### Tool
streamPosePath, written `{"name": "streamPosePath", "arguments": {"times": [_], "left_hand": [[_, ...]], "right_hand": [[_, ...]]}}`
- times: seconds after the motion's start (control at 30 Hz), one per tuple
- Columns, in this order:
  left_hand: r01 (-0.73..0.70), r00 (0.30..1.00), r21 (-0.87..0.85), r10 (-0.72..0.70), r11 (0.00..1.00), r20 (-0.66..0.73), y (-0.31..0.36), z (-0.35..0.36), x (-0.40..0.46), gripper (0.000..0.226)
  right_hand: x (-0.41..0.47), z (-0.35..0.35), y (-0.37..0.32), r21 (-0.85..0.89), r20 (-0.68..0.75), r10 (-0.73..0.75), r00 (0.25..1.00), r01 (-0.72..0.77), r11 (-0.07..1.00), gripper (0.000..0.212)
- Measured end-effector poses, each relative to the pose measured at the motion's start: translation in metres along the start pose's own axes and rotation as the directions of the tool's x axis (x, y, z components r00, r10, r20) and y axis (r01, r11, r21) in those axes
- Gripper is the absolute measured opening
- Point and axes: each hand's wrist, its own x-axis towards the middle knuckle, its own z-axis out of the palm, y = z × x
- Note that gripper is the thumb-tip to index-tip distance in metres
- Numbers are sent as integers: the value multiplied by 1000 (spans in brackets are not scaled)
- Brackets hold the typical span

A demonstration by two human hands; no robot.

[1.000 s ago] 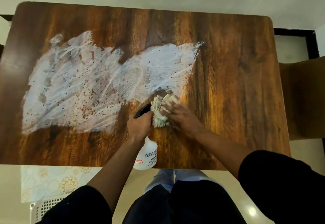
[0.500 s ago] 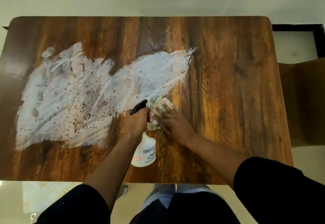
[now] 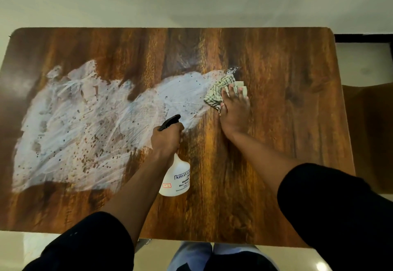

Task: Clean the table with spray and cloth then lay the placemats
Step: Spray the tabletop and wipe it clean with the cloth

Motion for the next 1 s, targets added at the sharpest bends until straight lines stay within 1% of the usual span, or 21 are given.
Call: {"name": "streamPosePath", "arguments": {"times": [0.03, 0.07, 0.1, 0.13, 0.17, 0.23, 0.27, 0.3, 0.33, 0.37, 0.4, 0.47, 0.53, 0.63, 0.73, 0.77, 0.83, 0.87, 0.93, 0.97, 1.0], "left_hand": [[4, 1000, -3, -4, 1000, -17, 3, 3, 1, 27], [8, 1000, -1, -8, 1000, -27, 6, 5, 2, 26], [8, 999, 1, -8, 1000, -34, 8, 8, 4, 24], [6, 999, 0, -6, 1000, -38, 11, 11, 6, 23], [0, 999, -2, 0, 1000, -43, 15, 12, 8, 23], [-6, 999, -8, 5, 1000, -53, 21, 17, 11, 12], [-6, 998, -12, 5, 1000, -58, 23, 19, 13, 5], [-7, 998, -20, 6, 1000, -59, 25, 21, 15, 10], [-11, 999, -20, 10, 1000, -48, 26, 22, 16, 16], [-12, 999, -15, 12, 1000, -35, 27, 24, 18, 22], [-14, 1000, -6, 14, 1000, -28, 27, 25, 18, 25], [-2, 999, -5, 2, 1000, -44, 28, 29, 18, 21], [6, 999, -1, -6, 1000, -53, 28, 33, 18, 21], [13, 1000, 18, -13, 1000, -22, 30, 36, 19, 24], [22, 1000, 5, -22, 1000, -22, 31, 39, 19, 26], [24, 999, 1, -24, 1000, -24, 31, 41, 20, 26], [26, 999, 7, -25, 1000, -22, 32, 44, 20, 19], [24, 999, 7, -23, 1000, -26, 33, 46, 20, 17], [15, 999, 3, -15, 1000, -37, 35, 49, 20, 21], [16, 999, 3, -16, 1000, -40, 35, 49, 21, 23], [20, 999, 1, -20, 1000, -39, 36, 49, 22, 20]], "right_hand": [[-7, 3, -9, 5, -19, 27, 999, -27, 1000, 55], [-17, 6, -18, 10, -25, 17, 1000, -17, 1000, 57], [-27, 8, -25, 16, -6, -37, 999, 37, 999, 59], [-37, 10, -28, 15, 38, -134, 990, 133, 991, 60], [-46, 12, -26, 15, 92, -255, 963, 254, 967, 61], [-48, 12, -10, 52, 193, -471, 861, 471, 881, 59], [-40, 8, 1, 68, 231, -544, 807, 544, 836, 59], [-28, 4, 11, 70, 262, -593, 761, 598, 798, 60], [-14, -1, 18, 63, 276, -614, 739, 623, 779, 61], [0, -7, 23, 53, 274, -599, 753, 610, 791, 61], [14, -13, 27, 32, 251, -554, 794, 565, 825, 60], [48, -25, 37, -21, 187, -397, 899, 408, 913, 55], [80, -33, 45, -26, 126, -224, 967, 229, 973, 54], [102, -34, 42, -40, 63, -79, 995, 82, 996, 53], [85, -21, 15, -31, 6, 10, 1000, -10, 999, 56], [76, -16, 5, -25, 8, -17, 1000, 17, 1000, 57], [58, -6, -12, -42, 83, -183, 980, 187, 981, 57], [51, -1, -16, -57, 145, -296, 944, 306, 950, 57], [47, -1, -13, -15, 263, -486, 833, 507, 862, 56], [52, -5, -8, 26, 298, -551, 780, 570, 821, 57], [58, -10, 0, 43, 313, -590, 744, 610, 791, 57]]}}
